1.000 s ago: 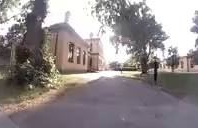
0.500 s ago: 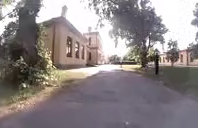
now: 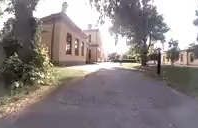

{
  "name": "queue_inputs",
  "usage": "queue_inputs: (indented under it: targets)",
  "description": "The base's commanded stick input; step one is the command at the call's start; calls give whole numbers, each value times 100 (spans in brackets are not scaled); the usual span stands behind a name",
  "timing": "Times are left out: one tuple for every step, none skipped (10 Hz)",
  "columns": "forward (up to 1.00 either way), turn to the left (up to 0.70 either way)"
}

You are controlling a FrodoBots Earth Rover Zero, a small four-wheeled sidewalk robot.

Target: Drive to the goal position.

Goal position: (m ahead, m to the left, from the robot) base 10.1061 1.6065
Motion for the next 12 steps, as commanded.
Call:
queue_inputs:
  targets:
    - [44,2]
    - [44,2]
    - [44,2]
    - [44,2]
    - [44,2]
    - [44,2]
    - [44,2]
    - [44,2]
    - [44,2]
    - [44,2]
    - [44,2]
    - [44,2]
